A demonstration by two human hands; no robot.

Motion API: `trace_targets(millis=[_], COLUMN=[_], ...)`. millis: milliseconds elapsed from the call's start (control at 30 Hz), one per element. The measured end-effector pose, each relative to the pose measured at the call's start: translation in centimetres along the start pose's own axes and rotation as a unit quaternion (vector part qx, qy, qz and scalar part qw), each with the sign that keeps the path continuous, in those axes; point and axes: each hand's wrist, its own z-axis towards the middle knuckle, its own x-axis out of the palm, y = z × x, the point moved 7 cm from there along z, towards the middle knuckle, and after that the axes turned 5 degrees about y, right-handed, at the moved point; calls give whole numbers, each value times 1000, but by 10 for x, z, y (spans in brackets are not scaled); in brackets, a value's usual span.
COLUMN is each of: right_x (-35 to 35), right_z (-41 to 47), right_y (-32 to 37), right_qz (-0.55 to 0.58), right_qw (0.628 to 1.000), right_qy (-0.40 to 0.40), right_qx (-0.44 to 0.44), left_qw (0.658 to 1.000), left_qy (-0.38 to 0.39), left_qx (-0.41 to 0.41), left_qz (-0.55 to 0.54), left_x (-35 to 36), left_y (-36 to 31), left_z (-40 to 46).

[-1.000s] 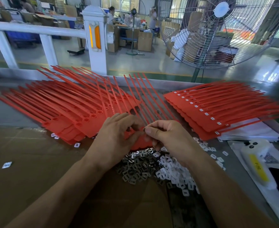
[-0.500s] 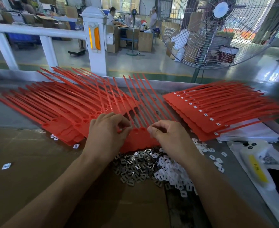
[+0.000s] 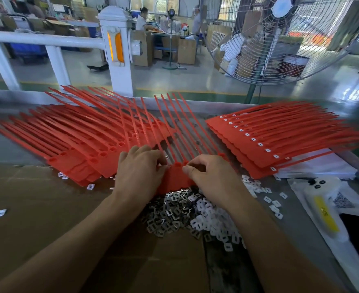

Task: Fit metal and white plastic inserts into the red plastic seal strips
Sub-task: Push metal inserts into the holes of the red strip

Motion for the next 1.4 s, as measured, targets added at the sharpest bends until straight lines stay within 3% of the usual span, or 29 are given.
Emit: trace_targets(millis=[467,733,933,1133,1400], right_x=[2,15,26,29,29], right_z=[-4,-15,-20,-20,-10], right_y=[6,35,43,51,57], right_qz=[-10,-115,-218,-221,-173], right_qw=[1000,979,950,948,953], right_qy=[18,110,155,148,206], right_qx=[-11,-127,-163,-174,-140], left_qw=[999,988,988,992,995], left_qy=[16,103,119,104,90], left_qx=[8,77,65,51,31], left_qz=[42,86,72,40,22], left_x=[-7,4,5,1,-4], left_y=[12,6,8,19,25], left_z=[-7,-13,-13,-11,-10])
